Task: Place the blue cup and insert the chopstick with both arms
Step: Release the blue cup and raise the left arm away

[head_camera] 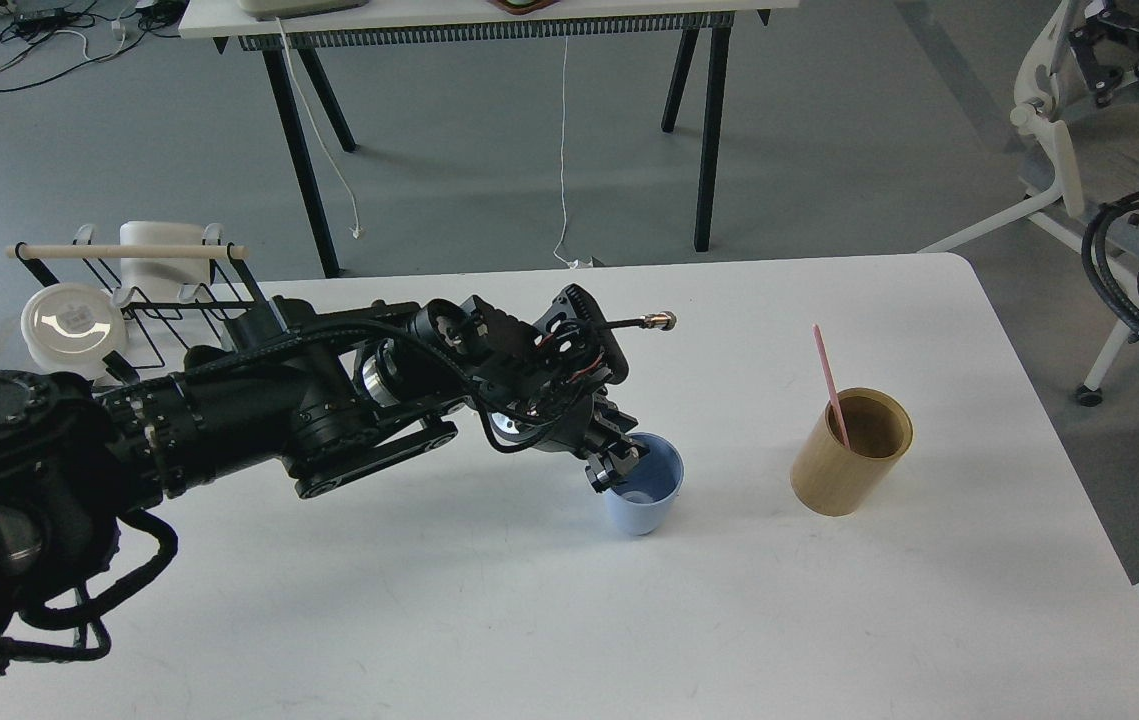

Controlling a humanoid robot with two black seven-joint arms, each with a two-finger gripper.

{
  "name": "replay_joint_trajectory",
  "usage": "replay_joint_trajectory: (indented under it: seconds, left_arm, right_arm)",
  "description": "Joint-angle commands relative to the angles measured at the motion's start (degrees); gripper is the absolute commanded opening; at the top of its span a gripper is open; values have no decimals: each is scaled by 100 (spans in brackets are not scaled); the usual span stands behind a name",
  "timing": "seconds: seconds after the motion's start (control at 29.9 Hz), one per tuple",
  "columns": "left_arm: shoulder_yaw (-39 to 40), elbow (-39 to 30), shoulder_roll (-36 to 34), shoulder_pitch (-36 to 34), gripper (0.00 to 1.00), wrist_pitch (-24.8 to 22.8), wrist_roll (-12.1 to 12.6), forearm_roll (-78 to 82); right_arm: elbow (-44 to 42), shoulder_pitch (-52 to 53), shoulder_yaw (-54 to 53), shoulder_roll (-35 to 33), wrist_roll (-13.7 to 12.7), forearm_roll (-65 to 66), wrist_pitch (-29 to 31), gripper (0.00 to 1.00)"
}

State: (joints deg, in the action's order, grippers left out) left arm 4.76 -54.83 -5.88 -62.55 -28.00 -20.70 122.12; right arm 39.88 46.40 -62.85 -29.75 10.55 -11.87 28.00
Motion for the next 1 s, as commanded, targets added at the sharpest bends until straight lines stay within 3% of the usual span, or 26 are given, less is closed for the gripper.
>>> replay_joint_trajectory:
  seconds: [0.0,0.1,0.37,0.7,0.87,0.97]
  left_arm:
    - [349,-2,-88,-3,72,0,-22,-108]
    - [1033,-45,-238,14,74,0,-31,-433]
    - [3091,191,-695,234,96,75,-48,-2347]
    - [3418,885,-871,190,99,559,-180,-6838]
    - [3514,1491,-985,243,100,463,-189,-8806]
    - [3541,2053,-985,313,100,148,-172,-10421]
  right_arm:
    - [72,-8,1,-101,0,0,0,99]
    - [274,-70,62,-364,0,18,0,99]
    - [907,-61,396,-1182,0,1149,0,99]
    - [1610,9,405,-1516,0,4049,0,99]
    - [2391,-52,449,-1657,0,5516,0,98]
    - [3015,-78,580,-1657,0,6754,0,98]
